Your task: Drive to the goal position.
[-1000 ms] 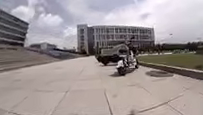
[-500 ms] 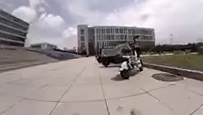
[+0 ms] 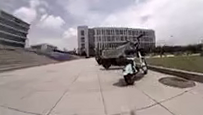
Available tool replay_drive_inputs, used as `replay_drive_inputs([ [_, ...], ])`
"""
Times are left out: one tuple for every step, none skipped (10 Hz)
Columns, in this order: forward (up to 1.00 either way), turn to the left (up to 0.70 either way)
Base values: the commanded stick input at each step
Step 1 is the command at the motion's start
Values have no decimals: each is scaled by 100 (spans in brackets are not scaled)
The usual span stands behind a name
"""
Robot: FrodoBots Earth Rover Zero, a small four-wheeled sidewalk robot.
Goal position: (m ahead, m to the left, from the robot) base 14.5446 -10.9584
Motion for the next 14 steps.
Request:
replay_drive_inputs([
  [70, 35],
  [70, 35],
  [70, 35],
  [70, 35],
  [70, 35],
  [70, 35],
  [70, 29],
  [70, 12],
  [70, 0],
  [70, 0],
  [70, 0],
  [70, 0],
  [70, 0],
  [70, 0],
])
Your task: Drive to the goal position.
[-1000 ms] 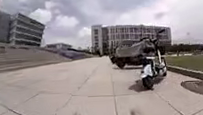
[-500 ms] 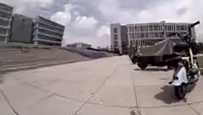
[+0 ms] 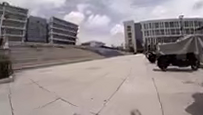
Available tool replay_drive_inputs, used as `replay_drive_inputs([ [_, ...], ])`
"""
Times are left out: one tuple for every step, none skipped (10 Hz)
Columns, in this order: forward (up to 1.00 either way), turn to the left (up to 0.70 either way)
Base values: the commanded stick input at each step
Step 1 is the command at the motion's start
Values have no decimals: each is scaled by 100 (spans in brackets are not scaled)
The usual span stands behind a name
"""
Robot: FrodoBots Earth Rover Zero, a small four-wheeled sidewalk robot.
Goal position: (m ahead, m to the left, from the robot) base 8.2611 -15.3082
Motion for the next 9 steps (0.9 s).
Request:
replay_drive_inputs([
  [70, -9],
  [70, -35],
  [70, -35],
  [70, -35],
  [70, -19],
  [70, 0],
  [70, 0],
  [70, 0],
  [70, 0],
])
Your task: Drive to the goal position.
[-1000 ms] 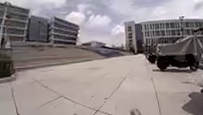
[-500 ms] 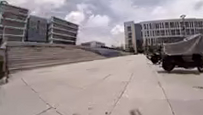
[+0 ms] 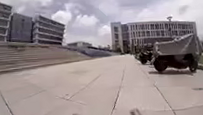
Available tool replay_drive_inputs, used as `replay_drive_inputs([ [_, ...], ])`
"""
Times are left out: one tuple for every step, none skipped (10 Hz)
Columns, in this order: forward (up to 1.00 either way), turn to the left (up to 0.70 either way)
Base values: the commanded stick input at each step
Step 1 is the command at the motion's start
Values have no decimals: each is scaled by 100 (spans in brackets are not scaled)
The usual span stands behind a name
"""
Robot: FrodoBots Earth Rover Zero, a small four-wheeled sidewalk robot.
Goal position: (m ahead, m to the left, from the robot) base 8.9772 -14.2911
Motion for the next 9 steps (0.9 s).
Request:
replay_drive_inputs([
  [70, 0],
  [70, 0],
  [70, 0],
  [70, 0],
  [70, 0],
  [70, 0],
  [70, 0],
  [70, -12],
  [70, -35],
])
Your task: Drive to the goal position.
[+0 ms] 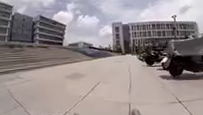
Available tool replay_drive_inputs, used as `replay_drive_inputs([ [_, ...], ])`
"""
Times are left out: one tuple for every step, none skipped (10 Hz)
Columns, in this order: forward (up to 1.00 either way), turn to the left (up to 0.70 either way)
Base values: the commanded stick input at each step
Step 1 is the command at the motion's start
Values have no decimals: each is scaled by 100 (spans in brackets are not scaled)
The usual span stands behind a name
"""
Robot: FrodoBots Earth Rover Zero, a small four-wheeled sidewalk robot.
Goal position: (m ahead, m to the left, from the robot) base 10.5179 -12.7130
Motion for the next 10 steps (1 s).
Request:
replay_drive_inputs([
  [70, -35],
  [70, -35],
  [70, -35],
  [70, -35],
  [70, -35],
  [70, -18],
  [70, 0],
  [70, 0],
  [70, 0],
  [70, 0],
])
